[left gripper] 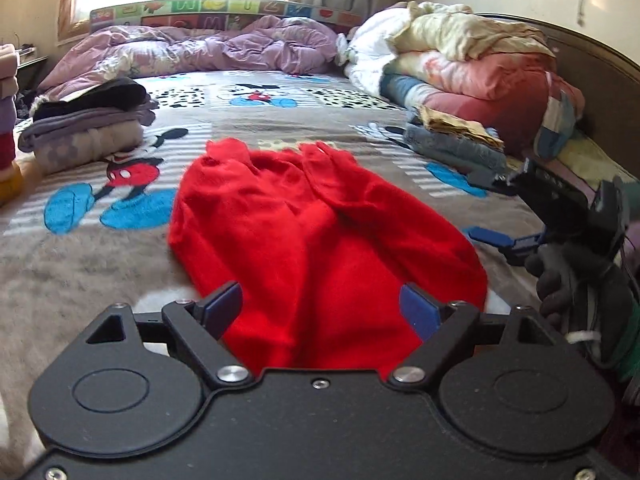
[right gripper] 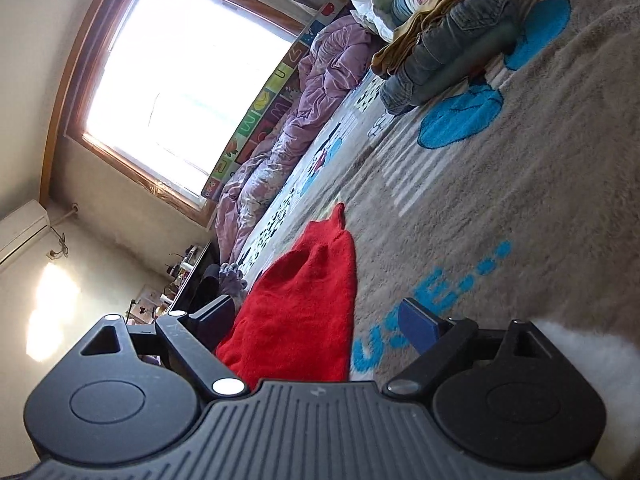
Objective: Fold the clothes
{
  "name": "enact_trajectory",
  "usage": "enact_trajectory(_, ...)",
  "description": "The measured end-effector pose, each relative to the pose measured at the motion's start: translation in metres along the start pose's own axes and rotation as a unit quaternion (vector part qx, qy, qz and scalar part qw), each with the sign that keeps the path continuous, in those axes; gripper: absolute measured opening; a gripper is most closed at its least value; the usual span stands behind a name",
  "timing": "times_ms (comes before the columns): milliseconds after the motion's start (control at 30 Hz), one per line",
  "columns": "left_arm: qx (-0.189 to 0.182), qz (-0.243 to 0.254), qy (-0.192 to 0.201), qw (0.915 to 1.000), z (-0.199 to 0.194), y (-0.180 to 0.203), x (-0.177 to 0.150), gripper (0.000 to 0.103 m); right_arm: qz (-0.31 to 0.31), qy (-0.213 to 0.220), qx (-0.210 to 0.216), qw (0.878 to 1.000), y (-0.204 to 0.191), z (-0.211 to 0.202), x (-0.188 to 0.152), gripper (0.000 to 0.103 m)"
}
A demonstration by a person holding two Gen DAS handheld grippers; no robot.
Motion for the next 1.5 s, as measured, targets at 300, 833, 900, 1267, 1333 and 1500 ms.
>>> enact_trajectory(300,0.075,0.07,-0.024,0.9944,0.069,-0.016,0.068,0.086,-0.004,-0.002,0.022,1.0,-0.009,0.035,0.01,0.089)
enact_trajectory(833,0.154,0.067,-0.111,0.9795,0.196,-0.049,0.123,0.037,0.0,-0.008,0.028,1.0,-0.01,0.056,0.02,0.088)
enact_trajectory(900,0.173,0.064,-0.127,0.9746,0.208,-0.053,0.126,0.036,0.008,-0.007,0.031,0.999,-0.008,0.056,0.021,0.088)
enact_trajectory(1267,0.261,0.058,-0.159,0.9503,0.241,-0.077,0.121,0.005,0.03,-0.01,0.041,0.999,-0.005,0.057,0.026,0.088)
enact_trajectory(1333,0.257,0.052,-0.148,0.9536,0.231,-0.077,0.124,0.004,0.034,-0.01,0.043,0.998,-0.004,0.057,0.027,0.088)
enact_trajectory(1500,0.24,0.043,-0.109,0.9638,0.193,-0.074,0.135,0.004,0.046,-0.01,0.045,0.998,-0.003,0.056,0.028,0.087)
Point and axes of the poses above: each gripper's, at about its wrist camera, not at the fingertips, and z roughly the way its jaws point, y to its right, x to its top, the point moved 5 cm from there along z, roughly the way its jaws point, and after that the axes turned 10 degrees about -x, right-handed, at the moved point
